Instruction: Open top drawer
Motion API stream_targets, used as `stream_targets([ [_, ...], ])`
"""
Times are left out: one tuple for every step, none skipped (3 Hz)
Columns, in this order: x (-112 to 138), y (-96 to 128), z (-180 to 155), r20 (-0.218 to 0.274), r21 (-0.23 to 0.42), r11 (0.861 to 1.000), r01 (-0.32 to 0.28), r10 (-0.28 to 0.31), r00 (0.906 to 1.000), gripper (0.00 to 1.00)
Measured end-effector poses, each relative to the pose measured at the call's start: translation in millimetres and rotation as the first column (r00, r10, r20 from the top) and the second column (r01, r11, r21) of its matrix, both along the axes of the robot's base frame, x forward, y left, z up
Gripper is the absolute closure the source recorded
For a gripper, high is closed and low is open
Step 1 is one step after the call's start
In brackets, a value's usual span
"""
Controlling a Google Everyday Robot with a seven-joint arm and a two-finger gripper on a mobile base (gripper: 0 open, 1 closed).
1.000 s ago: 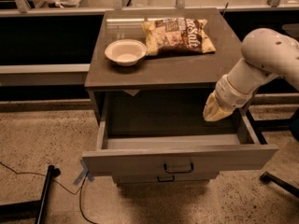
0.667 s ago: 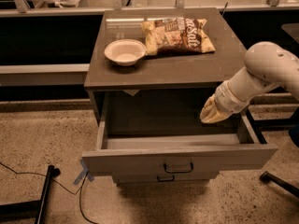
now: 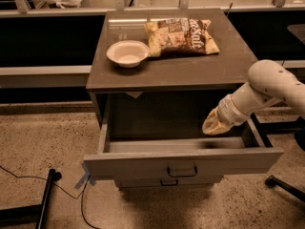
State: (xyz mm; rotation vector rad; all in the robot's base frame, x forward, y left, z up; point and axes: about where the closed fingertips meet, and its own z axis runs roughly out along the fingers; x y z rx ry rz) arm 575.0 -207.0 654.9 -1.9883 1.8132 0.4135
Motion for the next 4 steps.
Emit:
stream_targets([
  [-18, -4, -21, -0.079, 0.02, 0.997, 0.077, -0.075, 0.994, 1.0],
  [-40, -3, -37, -0.142, -0.003, 0.993, 0.116, -0.116, 0.9831, 1.0],
  [-59, 6, -41, -0.197, -0.03, 0.995, 0.091, -0.096, 0.9758, 1.0],
  [-79, 23, -31, -0.236, -0.018, 1.0, 0.001, -0.005, 0.9718, 1.0],
])
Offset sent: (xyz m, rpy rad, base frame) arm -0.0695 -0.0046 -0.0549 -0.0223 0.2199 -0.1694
